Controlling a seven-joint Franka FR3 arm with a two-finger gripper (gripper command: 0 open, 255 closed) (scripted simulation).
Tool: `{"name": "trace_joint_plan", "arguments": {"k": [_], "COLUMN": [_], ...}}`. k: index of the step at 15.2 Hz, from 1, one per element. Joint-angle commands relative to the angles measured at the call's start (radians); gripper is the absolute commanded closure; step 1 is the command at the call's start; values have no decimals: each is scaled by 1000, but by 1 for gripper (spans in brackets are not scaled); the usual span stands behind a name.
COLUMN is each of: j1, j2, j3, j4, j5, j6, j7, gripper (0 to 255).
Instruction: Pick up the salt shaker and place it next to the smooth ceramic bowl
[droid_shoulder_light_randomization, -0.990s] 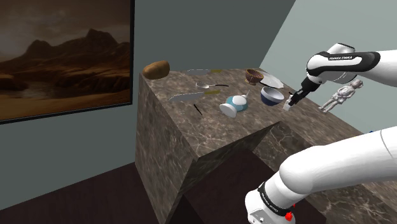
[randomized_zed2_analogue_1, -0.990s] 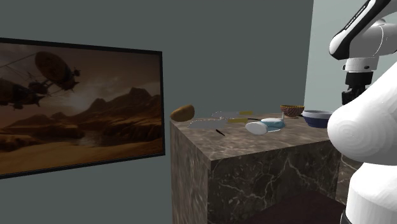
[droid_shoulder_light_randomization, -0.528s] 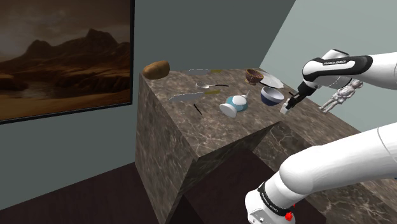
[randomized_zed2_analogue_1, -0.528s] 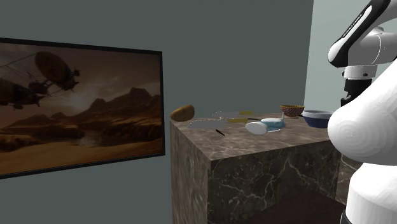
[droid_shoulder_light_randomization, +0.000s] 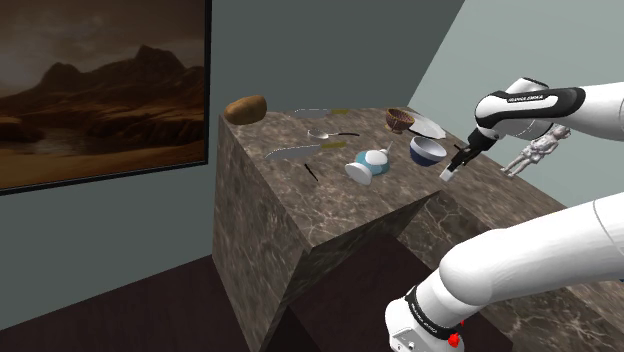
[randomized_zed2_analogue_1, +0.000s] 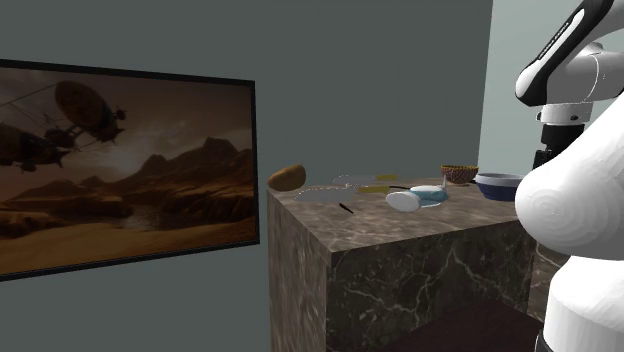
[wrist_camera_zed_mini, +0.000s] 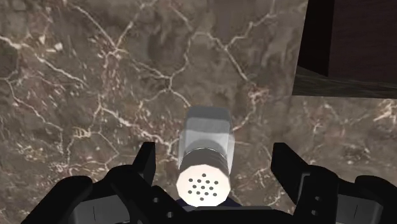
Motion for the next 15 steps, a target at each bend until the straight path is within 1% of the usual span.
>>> {"name": "trace_joint_plan", "arguments": {"k": [1, 3, 7, 15], "j1": [0, 0, -22, -22], "j2": [0, 0, -73, -73], "j3": [0, 0, 62, 62], "j4": [0, 0, 71, 71], "j5": [0, 0, -19, -19], "j6": [0, 0, -140, -140], "j7": [0, 0, 21, 21], "gripper": [0, 0, 0, 0]}}
